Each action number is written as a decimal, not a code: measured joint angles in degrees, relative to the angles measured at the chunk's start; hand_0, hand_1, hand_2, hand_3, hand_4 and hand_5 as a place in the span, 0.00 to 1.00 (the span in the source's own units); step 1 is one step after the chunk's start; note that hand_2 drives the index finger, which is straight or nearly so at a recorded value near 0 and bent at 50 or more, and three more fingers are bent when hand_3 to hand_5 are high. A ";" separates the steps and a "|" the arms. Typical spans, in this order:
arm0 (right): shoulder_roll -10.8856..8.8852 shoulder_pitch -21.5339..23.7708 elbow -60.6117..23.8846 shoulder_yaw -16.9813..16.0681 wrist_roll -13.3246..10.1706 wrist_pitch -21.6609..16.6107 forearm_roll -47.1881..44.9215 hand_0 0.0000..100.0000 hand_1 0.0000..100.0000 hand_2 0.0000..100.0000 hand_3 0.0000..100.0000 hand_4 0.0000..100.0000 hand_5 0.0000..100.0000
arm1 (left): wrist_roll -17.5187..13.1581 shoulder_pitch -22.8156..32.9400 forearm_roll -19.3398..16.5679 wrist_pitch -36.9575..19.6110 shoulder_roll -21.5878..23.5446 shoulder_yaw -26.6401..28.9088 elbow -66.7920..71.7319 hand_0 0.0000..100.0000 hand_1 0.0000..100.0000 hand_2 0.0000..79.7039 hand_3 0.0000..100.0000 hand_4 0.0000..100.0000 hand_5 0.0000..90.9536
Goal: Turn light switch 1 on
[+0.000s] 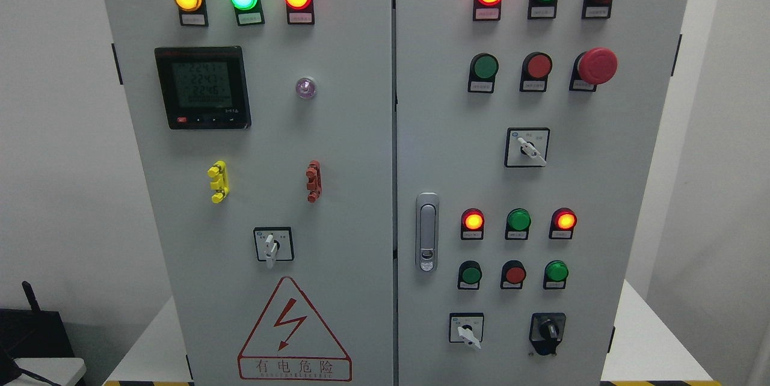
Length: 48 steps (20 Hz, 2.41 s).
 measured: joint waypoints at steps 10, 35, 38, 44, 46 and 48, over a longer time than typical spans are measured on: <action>0.00 0.00 0.00 0.00 0.00 0.00 0.00 0.12 0.39 0.00 0.00 0.00 0.00 | -0.10 -0.09 0.00 0.01 0.00 -0.06 -0.05 0.36 0.00 0.00 0.00 0.00 0.00; 0.00 0.00 0.00 0.00 0.00 0.00 0.00 0.12 0.39 0.00 0.00 0.00 0.00 | -1.36 6.00 0.00 -7.64 1.51 21.49 -23.12 0.49 0.00 0.11 0.22 0.30 0.00; 0.00 0.00 0.00 0.00 0.00 0.00 0.00 0.12 0.39 0.00 0.00 0.00 0.00 | -3.15 6.62 0.00 -11.26 2.08 25.82 -29.72 0.50 0.00 0.17 0.26 0.34 0.00; 0.00 0.00 0.00 0.00 0.00 0.00 0.00 0.12 0.39 0.00 0.00 0.00 0.00 | -6.95 7.03 0.00 -14.32 2.89 32.47 -45.20 0.44 0.04 0.24 0.34 0.45 0.15; 0.00 0.00 0.00 0.00 0.00 0.00 0.00 0.12 0.39 0.00 0.00 0.00 0.00 | -8.85 6.81 0.00 -14.45 3.08 33.94 -50.46 0.40 0.06 0.26 0.35 0.46 0.16; 0.00 0.00 0.00 0.00 0.00 0.00 0.00 0.12 0.39 0.00 0.00 0.00 0.00 | -10.04 6.31 0.00 -14.46 3.25 35.20 -56.12 0.37 0.08 0.30 0.37 0.47 0.18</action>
